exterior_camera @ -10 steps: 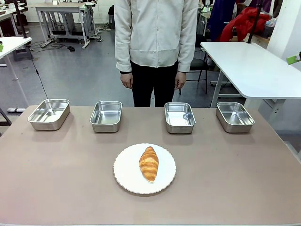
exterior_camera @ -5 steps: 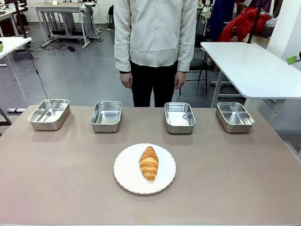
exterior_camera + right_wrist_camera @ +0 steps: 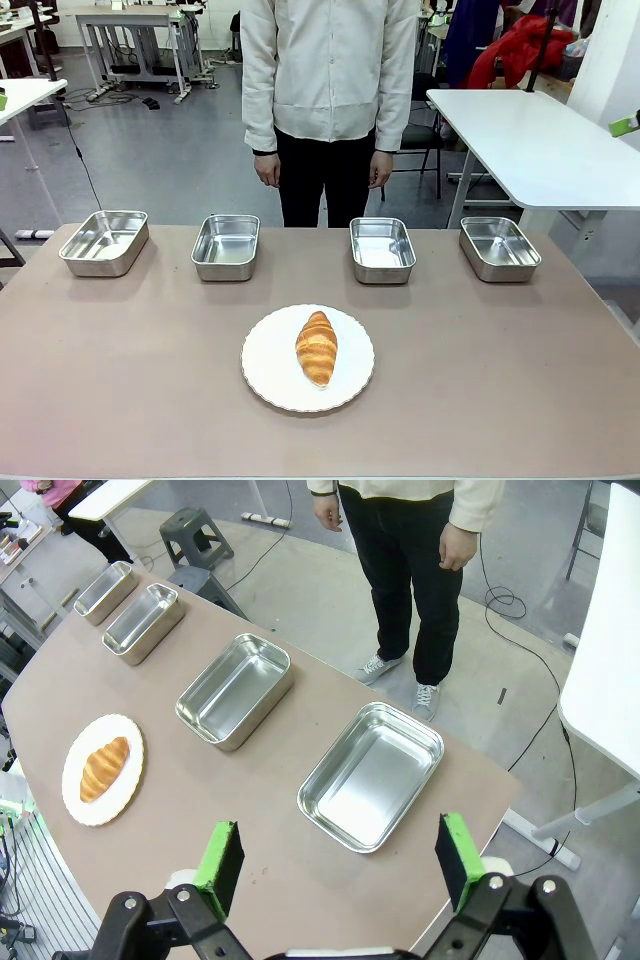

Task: Place the bread in the container.
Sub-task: Place the Butter Roll into the Airtight Container indicated by the human.

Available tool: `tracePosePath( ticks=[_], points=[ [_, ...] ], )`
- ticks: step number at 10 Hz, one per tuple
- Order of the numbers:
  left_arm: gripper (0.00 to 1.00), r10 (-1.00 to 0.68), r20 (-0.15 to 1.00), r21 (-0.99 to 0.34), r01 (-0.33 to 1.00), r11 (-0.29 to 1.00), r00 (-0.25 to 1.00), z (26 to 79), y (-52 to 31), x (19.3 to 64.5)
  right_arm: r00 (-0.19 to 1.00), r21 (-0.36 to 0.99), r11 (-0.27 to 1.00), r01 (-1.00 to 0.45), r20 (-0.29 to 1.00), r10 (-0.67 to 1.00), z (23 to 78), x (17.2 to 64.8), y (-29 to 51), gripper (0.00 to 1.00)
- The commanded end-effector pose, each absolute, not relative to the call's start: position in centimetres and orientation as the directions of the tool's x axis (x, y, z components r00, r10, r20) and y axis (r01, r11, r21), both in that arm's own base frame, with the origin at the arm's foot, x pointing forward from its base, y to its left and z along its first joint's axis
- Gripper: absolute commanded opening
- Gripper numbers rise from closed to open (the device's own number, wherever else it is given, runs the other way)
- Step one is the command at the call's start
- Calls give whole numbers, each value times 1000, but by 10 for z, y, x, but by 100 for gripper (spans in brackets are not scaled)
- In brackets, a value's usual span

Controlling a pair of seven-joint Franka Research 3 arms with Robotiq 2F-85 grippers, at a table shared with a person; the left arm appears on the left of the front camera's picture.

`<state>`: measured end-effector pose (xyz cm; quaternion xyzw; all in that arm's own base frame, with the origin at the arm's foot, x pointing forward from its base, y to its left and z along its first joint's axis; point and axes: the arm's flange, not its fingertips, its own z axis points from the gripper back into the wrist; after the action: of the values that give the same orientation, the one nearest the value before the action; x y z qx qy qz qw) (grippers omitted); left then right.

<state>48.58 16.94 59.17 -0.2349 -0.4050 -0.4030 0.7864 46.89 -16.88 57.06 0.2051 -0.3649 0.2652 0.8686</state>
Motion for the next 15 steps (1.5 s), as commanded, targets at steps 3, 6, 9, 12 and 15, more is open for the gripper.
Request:
tracePosePath(
  ticks=[3,6,9,12,15],
  points=[
    [100,-440,830,-42,826,563,343,592,169,486,585,165,770,-616,751,307,571,469,-168,100],
    [100,-440,830,-42,826,563,343,592,169,486,585,165,770,-616,751,307,571,469,-168,100],
    [100,-440,830,-42,826,563,343,592,169,486,585,165,770,-616,751,307,571,469,-168,100],
    [100,-440,830,-42,826,563,343,592,169,486,585,165,770,-616,751,307,571,469,-168,100],
    [100,-440,830,-42,826,563,343,592,169,486,585,165,770,-616,751,307,571,469,-168,100]
  ],
)
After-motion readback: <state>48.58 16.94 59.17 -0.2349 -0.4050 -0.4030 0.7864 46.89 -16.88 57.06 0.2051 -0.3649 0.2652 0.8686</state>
